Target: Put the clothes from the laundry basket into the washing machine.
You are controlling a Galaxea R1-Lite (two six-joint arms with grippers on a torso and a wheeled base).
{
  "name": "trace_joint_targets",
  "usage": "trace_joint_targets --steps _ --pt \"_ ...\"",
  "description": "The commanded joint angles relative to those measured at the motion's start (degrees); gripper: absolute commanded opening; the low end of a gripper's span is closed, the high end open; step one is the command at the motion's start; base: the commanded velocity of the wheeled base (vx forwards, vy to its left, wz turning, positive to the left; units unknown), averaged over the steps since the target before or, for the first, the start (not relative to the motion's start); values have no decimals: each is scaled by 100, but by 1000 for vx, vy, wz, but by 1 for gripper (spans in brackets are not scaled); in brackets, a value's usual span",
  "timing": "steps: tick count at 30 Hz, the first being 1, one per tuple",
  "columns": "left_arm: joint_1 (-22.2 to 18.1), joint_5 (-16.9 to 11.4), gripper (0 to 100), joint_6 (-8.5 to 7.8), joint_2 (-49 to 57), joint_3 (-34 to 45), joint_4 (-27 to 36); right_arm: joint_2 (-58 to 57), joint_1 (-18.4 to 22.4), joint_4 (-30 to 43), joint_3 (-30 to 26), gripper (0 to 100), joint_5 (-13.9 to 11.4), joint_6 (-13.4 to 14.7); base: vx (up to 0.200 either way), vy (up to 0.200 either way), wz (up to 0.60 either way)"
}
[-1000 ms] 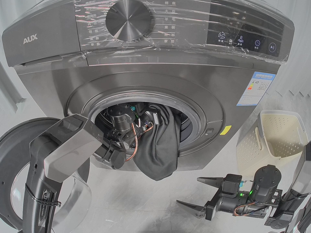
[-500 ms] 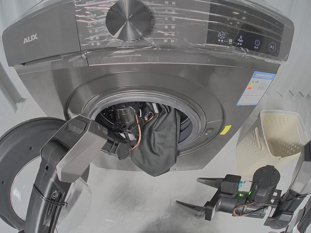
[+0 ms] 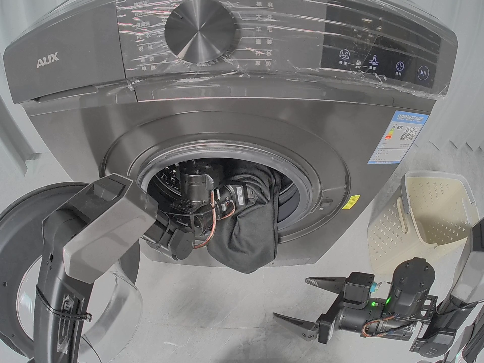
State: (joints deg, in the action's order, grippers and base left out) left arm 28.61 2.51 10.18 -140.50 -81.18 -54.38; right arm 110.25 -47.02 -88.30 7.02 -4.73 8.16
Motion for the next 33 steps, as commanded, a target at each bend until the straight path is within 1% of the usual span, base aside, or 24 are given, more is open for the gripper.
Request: trace_joint_targets --steps 1,4,5,8,11,16,24,25,29,32,33 --pt "92 -172 100 2 541 506 191 5 0 -3 10 100 -2 2 0 0 0" --pt "136 -277 100 -7 655 673 209 5 0 -3 10 100 -2 2 0 0 0" --pt "171 -436 100 -7 778 858 270 5 0 -3 10 100 -2 2 0 0 0" --pt "233 -638 100 -34 910 1113 446 5 0 -3 10 100 -2 2 0 0 0" --pt "259 -682 100 -51 813 1104 437 14 0 -3 19 100 -2 2 0 0 0" --pt "259 -699 100 -157 497 1122 437 14 -35 -3 19 100 -2 2 0 0 0" --pt "268 -691 100 -192 242 1034 420 84 -35 -12 27 100 -2 11 0 0 0" --pt "268 -691 0 -174 224 981 420 84 -35 -12 27 100 -2 11 0 0 0" --pt "268 -673 0 -113 189 726 314 84 -44 -12 27 100 -2 11 0 0 0" --pt "259 -594 0 63 49 313 112 84 -62 -12 27 100 -2 11 0 0 0" --pt "241 -471 0 230 -30 49 7 84 -62 -12 27 100 -2 11 0 0 0"
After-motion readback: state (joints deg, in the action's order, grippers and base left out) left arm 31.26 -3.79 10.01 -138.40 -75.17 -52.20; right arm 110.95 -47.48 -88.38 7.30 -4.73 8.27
